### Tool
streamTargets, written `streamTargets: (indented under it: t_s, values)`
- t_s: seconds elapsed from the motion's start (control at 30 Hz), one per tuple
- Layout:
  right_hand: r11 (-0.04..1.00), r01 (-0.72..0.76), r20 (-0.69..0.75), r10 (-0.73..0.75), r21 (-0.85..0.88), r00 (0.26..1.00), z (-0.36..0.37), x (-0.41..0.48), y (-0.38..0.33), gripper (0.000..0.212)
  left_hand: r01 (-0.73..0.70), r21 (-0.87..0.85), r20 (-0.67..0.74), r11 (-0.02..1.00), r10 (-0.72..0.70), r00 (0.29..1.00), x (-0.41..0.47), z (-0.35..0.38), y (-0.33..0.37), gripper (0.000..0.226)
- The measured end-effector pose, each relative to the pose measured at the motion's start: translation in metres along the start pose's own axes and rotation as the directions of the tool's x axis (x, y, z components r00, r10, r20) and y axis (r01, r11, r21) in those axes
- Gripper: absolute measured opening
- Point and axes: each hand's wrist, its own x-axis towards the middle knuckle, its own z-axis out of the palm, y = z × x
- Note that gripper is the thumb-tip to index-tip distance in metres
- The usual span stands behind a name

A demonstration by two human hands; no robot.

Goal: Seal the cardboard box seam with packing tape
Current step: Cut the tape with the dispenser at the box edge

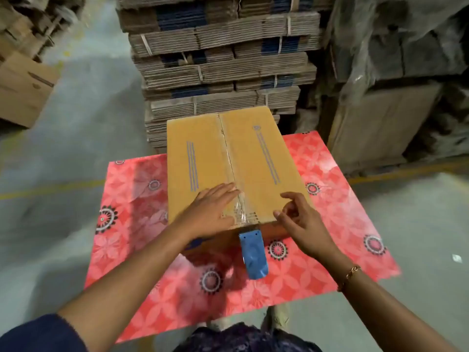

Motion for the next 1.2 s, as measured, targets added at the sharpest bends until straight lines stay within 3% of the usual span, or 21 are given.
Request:
streamTargets:
  t_s: [0.1, 0.2, 0.33, 0.53, 0.67, 0.8, 0.9, 1.2]
  values:
    - [0.995, -0.095, -0.017, 0.095, -0.023, 0.995, 0.022, -0.023, 0.014, 0.034, -0.156, 0.154, 0.031, 0.976, 0.153, 0.988, -0.003, 0.013, -0.001, 0.094]
    - [0.975, -0.219, 0.022, 0.219, -0.035, 0.975, 0.046, -0.050, 0.026, 0.059, -0.255, 0.245, 0.028, 0.935, 0.256, 0.966, -0.005, 0.033, 0.000, 0.098]
    - [0.948, -0.298, 0.083, 0.308, -0.110, 0.948, 0.076, -0.073, 0.038, 0.094, -0.287, 0.325, 0.036, 0.901, 0.291, 0.956, 0.002, 0.047, -0.008, 0.098]
    - [0.914, -0.376, 0.181, 0.399, -0.153, 0.899, 0.105, -0.081, 0.048, 0.123, -0.269, 0.369, -0.005, 0.890, 0.292, 0.957, 0.003, 0.057, -0.013, 0.095]
    - [0.907, -0.402, 0.191, 0.419, -0.124, 0.888, 0.117, -0.077, 0.051, 0.123, -0.239, 0.335, -0.037, 0.911, 0.266, 0.963, 0.004, 0.058, -0.012, 0.090]
    - [0.925, -0.364, 0.177, 0.377, -0.106, 0.909, 0.119, -0.080, 0.046, 0.102, -0.248, 0.271, -0.040, 0.930, 0.269, 0.962, 0.006, 0.056, -0.014, 0.072]
    - [0.929, -0.342, 0.153, 0.362, -0.144, 0.919, 0.116, -0.089, 0.047, 0.099, -0.213, 0.215, -0.067, 0.953, 0.232, 0.970, 0.007, 0.056, -0.011, 0.063]
    - [0.942, -0.179, 0.092, 0.213, -0.284, 0.973, 0.098, -0.105, 0.026, 0.093, -0.238, 0.319, -0.027, 0.918, 0.260, 0.965, 0.004, 0.053, -0.012, 0.083]
